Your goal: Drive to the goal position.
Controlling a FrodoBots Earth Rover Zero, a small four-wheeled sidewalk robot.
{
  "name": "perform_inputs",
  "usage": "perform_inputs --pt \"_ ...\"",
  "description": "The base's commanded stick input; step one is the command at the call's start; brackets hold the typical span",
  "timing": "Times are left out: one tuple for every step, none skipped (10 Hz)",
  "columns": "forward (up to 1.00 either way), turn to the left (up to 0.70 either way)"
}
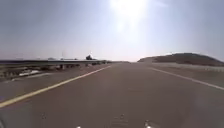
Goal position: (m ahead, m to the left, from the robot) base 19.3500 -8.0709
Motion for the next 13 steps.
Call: perform_inputs --pt "0.70 0.00" --pt "0.70 0.00" --pt "0.70 0.00" --pt "0.70 0.00" --pt "0.70 0.00" --pt "0.70 0.00" --pt "0.70 0.00" --pt "0.70 0.00" --pt "0.70 0.00" --pt "0.70 0.00" --pt "0.70 0.00" --pt "0.70 0.00" --pt "0.70 0.00"
